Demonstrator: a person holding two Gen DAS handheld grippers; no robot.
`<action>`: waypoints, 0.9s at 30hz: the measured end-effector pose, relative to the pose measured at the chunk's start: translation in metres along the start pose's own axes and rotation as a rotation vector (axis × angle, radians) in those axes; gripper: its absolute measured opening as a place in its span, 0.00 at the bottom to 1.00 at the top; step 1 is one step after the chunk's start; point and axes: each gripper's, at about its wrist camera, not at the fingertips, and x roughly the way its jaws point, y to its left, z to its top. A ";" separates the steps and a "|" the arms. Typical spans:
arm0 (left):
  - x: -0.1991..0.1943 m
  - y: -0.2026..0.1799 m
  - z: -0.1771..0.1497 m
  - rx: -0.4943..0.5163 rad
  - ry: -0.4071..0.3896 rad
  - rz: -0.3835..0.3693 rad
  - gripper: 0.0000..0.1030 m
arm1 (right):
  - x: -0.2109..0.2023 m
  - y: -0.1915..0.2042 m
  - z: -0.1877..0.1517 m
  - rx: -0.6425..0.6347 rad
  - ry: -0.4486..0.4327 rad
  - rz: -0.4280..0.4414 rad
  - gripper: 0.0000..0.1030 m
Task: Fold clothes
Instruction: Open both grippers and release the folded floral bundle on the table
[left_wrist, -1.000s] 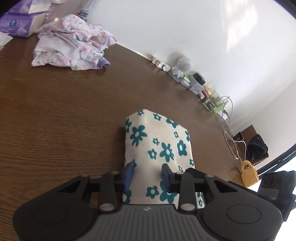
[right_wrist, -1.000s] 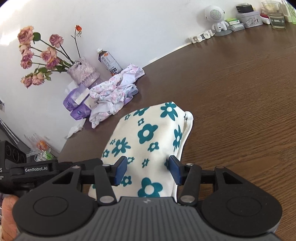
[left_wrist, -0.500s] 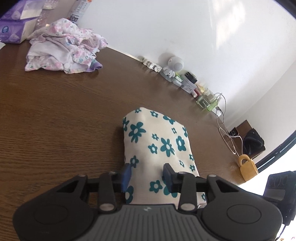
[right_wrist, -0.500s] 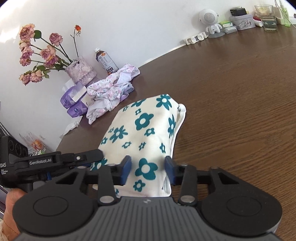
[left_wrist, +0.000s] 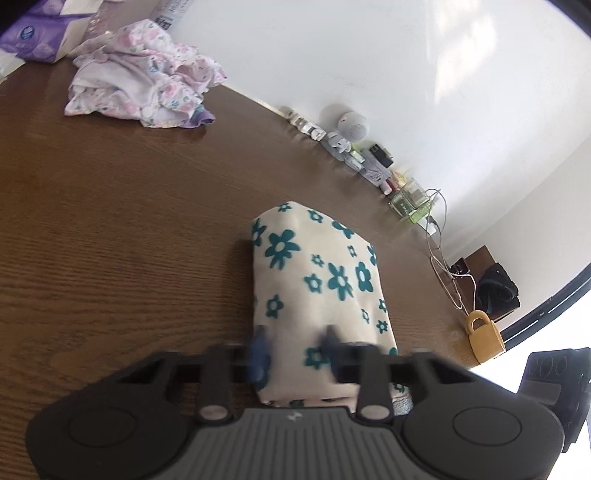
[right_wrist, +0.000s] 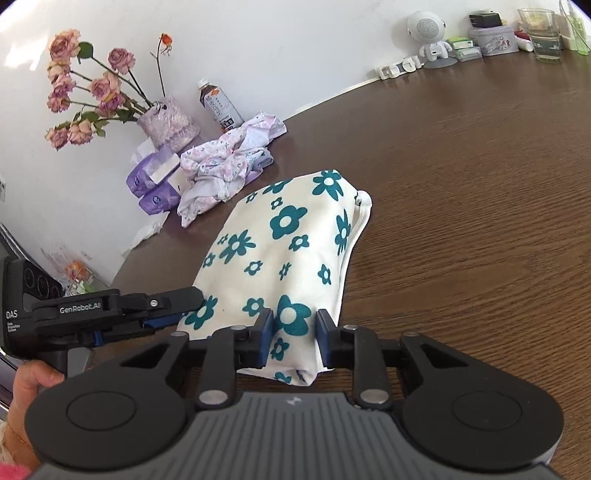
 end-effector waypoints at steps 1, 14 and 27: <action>-0.001 -0.001 -0.001 0.007 -0.010 -0.002 0.20 | -0.001 0.000 0.000 -0.001 -0.008 0.003 0.25; -0.019 -0.027 -0.016 0.202 0.032 0.009 0.51 | -0.017 -0.010 0.002 -0.043 -0.101 0.002 0.48; -0.007 -0.041 -0.027 0.361 0.014 0.264 0.46 | 0.067 -0.001 0.099 -0.333 -0.083 0.063 0.61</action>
